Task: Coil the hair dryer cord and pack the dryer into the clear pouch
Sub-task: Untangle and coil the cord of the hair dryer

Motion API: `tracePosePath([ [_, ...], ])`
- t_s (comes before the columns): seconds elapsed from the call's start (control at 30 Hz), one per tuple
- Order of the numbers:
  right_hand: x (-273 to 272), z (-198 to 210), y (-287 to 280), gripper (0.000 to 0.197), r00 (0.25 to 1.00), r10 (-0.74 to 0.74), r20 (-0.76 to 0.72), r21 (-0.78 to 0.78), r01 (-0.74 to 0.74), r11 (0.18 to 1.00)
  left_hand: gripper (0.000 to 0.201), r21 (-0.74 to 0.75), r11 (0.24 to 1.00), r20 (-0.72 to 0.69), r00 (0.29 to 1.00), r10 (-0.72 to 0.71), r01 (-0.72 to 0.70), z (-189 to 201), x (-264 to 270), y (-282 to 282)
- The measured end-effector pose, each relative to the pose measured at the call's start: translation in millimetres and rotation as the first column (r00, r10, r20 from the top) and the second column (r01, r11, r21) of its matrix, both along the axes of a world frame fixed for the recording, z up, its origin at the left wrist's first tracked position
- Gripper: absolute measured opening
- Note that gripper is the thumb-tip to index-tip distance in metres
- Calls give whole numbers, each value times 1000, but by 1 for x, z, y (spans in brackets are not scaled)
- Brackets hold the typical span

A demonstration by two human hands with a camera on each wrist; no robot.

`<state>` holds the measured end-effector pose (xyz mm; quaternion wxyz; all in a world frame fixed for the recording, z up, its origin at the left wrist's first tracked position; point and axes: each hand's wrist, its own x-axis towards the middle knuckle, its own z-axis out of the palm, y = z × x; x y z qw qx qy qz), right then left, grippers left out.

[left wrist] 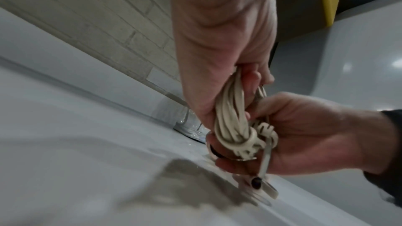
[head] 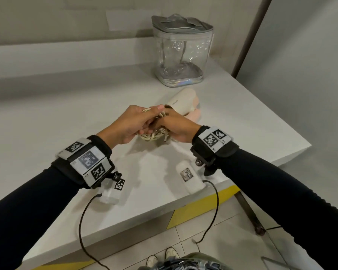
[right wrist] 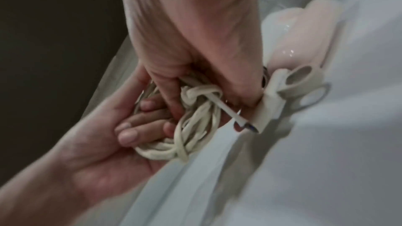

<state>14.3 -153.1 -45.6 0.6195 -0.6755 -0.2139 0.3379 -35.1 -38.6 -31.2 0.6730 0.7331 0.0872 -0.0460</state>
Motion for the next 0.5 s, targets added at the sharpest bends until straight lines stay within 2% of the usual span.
tracePosePath([
  [0.1, 7, 3, -4, 45, 946, 117, -302, 154, -72, 985, 43, -22, 999, 8, 1000, -22, 22, 0, 3, 9],
  [0.17, 12, 4, -8, 41, 871, 159, -465, 269, -33, 963, 41, -47, 998, 1, 999, -48, 48, 0, 7, 17],
  [0.27, 16, 1, -7, 38, 832, 188, -522, 336, -2, 942, 37, -97, 991, -14, 995, -98, 96, 1, 11, 24],
  [0.4, 21, 2, -6, 27, 808, 117, -578, 248, 37, 968, 30, -159, 971, 1, 983, -182, 180, 2, 9, 27],
  [0.5, 26, 2, -2, 42, 824, 72, -561, 185, 40, 982, 24, -199, 969, -9, 989, -149, 144, 0, 9, 33],
])
